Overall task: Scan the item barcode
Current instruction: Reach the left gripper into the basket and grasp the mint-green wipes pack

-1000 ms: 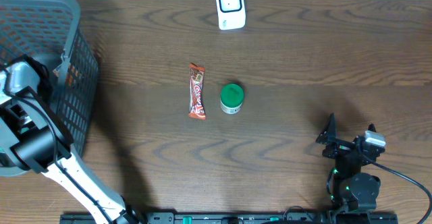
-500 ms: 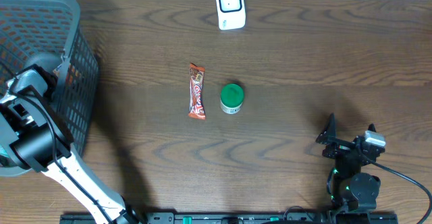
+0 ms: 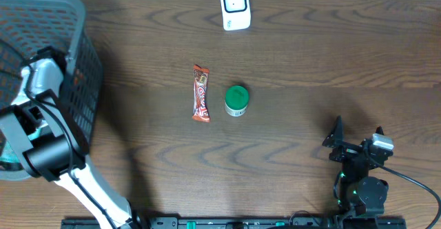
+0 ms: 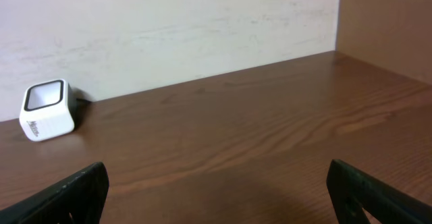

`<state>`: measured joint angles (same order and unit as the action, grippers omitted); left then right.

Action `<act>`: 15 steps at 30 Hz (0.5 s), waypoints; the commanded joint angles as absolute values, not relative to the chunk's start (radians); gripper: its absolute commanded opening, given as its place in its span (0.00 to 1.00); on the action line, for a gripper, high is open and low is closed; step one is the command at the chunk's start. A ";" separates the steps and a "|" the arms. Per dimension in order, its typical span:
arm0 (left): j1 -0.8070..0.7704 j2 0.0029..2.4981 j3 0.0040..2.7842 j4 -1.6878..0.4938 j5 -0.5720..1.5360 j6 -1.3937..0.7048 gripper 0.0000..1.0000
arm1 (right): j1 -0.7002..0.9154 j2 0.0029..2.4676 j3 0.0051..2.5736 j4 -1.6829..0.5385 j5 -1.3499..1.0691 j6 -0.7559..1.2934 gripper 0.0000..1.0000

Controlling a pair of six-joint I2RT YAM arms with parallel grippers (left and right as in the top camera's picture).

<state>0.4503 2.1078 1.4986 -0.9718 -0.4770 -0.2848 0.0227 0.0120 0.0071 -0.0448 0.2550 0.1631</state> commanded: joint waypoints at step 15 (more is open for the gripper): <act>0.529 2.105 1.487 -0.858 -0.404 -0.303 0.99 | 0.020 0.009 0.006 -0.049 0.257 0.148 0.99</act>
<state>0.4831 2.0525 1.4986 -0.8516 -0.4202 -0.2951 0.0227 0.0120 0.0071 -0.0448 0.2550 0.1631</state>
